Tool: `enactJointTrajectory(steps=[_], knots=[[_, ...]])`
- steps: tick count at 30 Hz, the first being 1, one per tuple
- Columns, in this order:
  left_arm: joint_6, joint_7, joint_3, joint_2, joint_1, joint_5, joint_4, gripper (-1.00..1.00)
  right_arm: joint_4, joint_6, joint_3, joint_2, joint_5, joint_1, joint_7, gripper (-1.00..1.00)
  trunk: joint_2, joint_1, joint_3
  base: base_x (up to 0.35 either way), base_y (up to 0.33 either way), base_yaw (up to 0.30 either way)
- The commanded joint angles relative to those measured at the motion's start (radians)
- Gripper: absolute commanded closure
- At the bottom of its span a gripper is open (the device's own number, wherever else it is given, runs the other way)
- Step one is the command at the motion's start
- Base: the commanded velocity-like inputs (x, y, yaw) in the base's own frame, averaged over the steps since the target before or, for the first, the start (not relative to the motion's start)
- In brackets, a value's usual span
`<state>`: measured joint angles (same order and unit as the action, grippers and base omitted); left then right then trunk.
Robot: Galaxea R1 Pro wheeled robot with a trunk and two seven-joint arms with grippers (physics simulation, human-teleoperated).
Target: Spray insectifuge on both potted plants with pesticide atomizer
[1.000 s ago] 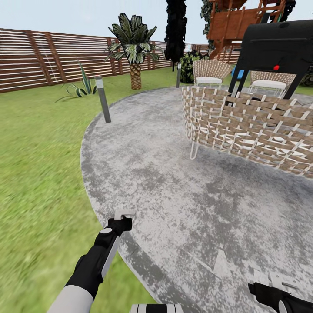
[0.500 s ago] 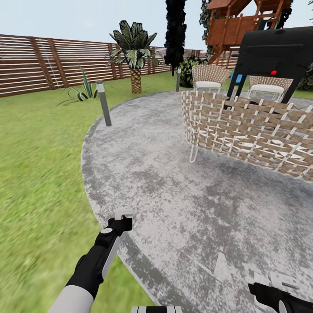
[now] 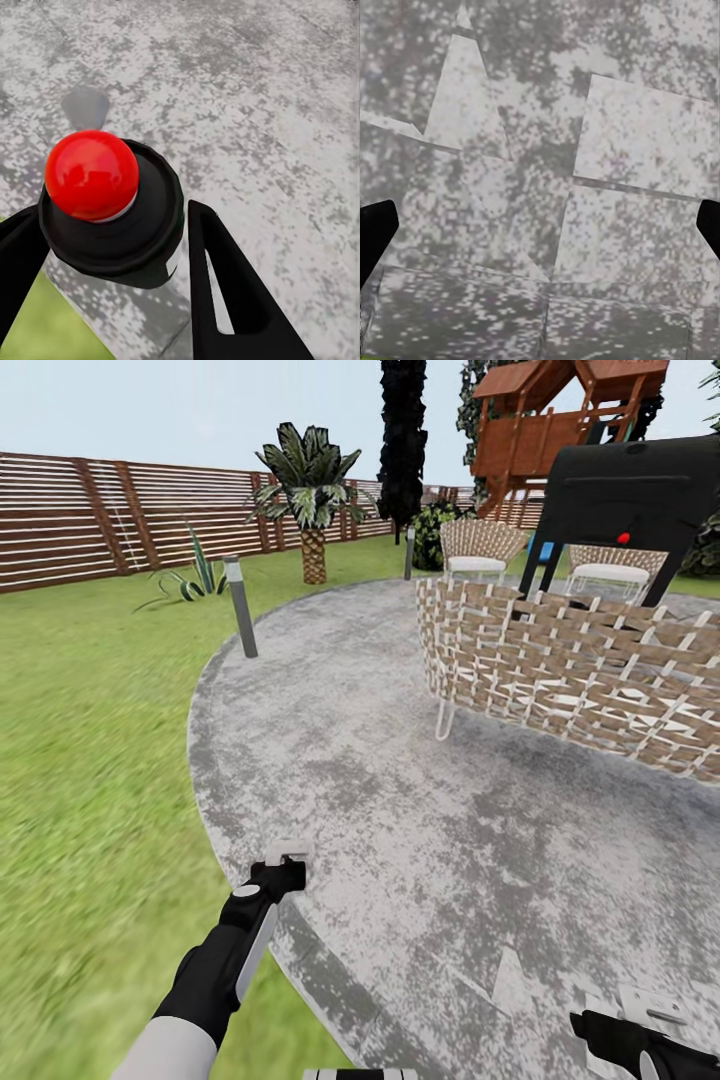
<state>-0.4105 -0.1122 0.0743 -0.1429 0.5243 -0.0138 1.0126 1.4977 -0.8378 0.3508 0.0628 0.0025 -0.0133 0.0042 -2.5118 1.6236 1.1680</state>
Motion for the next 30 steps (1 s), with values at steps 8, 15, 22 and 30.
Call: enactJointTrajectory(steps=[8,15,22,30], knots=[[-0.005,-0.006,0.002,-0.001,0.0,-0.002,0.001,1.0,0.001,-0.005,0.0,0.0,0.0,0.0,0.0,-1.0,0.0,0.0,-0.012,0.0,0.0,0.0],[-0.005,-0.006,0.002,-0.001,0.0,-0.002,0.001,1.0,0.0,-0.005,0.0,0.0,0.0,0.0,0.0,-1.0,0.0,0.0,-0.023,0.0,0.0,0.0],[-0.005,-0.006,0.002,-0.003,0.0,-0.002,0.001,1.0,0.001,-0.005,0.001,0.0,0.001,0.0,0.0,-1.0,0.0,0.0,-0.034,0.024,0.021,0.0],[-0.005,-0.006,0.001,-0.003,0.0,-0.002,0.001,1.0,0.001,-0.005,0.001,0.0,-0.001,0.0,0.0,-1.0,0.0,0.0,-0.047,0.201,0.178,0.0]])
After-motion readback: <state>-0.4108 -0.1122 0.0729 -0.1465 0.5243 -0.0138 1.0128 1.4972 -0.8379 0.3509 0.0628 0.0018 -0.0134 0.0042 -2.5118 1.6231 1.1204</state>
